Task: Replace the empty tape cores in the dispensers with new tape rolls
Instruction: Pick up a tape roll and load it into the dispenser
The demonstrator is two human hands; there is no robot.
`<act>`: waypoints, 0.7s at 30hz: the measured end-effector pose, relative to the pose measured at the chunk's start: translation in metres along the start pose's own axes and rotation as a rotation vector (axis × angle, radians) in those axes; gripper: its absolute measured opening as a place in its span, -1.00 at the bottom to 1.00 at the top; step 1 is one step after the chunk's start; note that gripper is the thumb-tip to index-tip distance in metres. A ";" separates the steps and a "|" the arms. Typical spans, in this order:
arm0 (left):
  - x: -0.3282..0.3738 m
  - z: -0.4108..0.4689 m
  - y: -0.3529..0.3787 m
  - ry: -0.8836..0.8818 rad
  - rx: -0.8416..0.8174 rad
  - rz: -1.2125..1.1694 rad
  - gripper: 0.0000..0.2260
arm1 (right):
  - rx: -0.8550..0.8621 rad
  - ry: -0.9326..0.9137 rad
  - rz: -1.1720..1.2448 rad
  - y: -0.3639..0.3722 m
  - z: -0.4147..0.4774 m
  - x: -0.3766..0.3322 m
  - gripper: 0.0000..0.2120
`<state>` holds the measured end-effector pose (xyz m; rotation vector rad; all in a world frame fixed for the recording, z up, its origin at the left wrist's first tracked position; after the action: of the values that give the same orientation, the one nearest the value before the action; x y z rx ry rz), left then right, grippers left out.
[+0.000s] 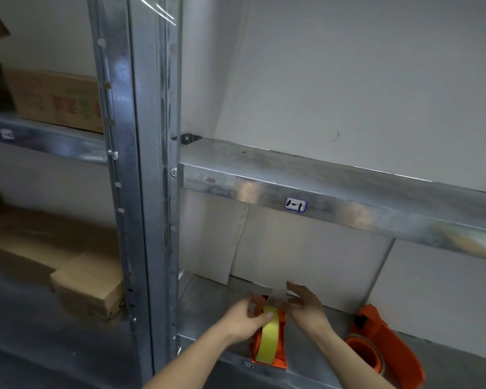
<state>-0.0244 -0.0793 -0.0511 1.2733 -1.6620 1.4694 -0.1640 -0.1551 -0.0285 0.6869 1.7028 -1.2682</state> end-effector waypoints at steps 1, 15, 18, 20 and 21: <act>0.000 -0.002 0.000 0.009 -0.011 0.009 -0.56 | 0.003 0.011 0.004 0.001 0.002 0.002 -0.42; -0.001 -0.024 -0.003 -0.035 -0.283 0.099 -0.03 | 0.026 0.009 -0.090 0.001 0.006 0.007 -0.41; 0.001 -0.029 -0.004 -0.034 -0.326 0.088 -0.04 | 0.025 -0.012 -0.085 -0.002 0.003 0.009 -0.41; 0.001 -0.028 -0.004 -0.042 -0.351 0.089 -0.04 | 0.029 -0.044 -0.074 -0.003 0.001 0.008 -0.43; 0.002 -0.029 -0.005 -0.046 -0.363 0.094 -0.04 | 0.025 -0.056 -0.072 -0.003 0.000 0.007 -0.43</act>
<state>-0.0257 -0.0519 -0.0413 1.0466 -1.9353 1.1269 -0.1694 -0.1568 -0.0333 0.6037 1.6812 -1.3488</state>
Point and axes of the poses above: each hand's wrist, its own z-axis towards the middle knuckle, its own y-axis out of the palm, x = y × z, the point moved 4 cm from there along z, towards the middle knuckle, and after that the axes turned 2 degrees about z, right-handed, at the moved point
